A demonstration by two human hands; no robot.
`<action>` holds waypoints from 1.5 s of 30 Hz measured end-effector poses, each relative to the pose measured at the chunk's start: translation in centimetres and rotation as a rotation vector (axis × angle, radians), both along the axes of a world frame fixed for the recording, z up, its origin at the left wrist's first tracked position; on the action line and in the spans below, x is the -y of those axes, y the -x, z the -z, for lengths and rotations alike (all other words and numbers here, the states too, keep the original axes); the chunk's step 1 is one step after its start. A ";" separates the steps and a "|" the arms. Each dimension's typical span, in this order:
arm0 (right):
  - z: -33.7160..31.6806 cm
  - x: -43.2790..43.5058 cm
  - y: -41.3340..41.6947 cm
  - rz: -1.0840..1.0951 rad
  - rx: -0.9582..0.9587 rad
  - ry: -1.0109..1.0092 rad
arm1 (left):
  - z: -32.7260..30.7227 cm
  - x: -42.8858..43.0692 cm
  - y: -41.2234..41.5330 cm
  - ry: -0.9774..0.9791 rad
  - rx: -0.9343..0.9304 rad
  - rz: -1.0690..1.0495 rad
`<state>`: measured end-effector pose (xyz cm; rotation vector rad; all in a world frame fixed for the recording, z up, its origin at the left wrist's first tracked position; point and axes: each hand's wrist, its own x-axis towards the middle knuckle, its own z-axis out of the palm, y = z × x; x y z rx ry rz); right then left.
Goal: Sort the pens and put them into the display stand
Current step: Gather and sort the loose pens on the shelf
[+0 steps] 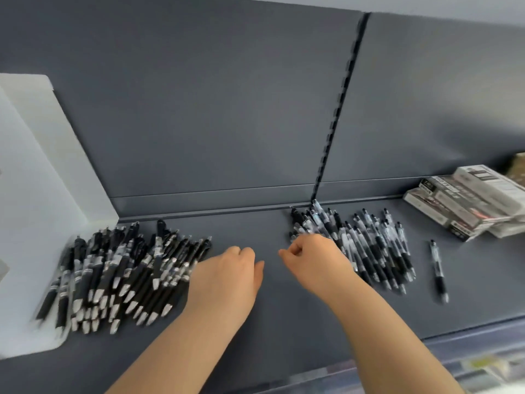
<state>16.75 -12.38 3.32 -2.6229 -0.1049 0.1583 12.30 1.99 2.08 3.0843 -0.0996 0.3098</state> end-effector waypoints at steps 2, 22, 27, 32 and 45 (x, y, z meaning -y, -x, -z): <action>0.0 2.9 -0.3 0.001 -0.010 0.030 | 0.3 2.7 -0.7 0.012 -0.016 -0.008; 1.0 12.8 -14.3 -0.116 -0.116 0.144 | 1.0 16.4 -3.5 -0.020 -0.072 -0.293; 1.5 12.3 -15.1 -0.156 -0.189 0.160 | 0.6 15.9 -3.3 -0.029 -0.076 -0.366; 0.1 13.6 -15.1 -0.101 -0.147 -0.091 | 0.3 14.7 -4.1 0.002 -0.084 -0.414; -3.2 17.8 -11.6 -0.083 0.054 -0.310 | 0.4 12.1 -16.2 -0.090 -0.328 -0.544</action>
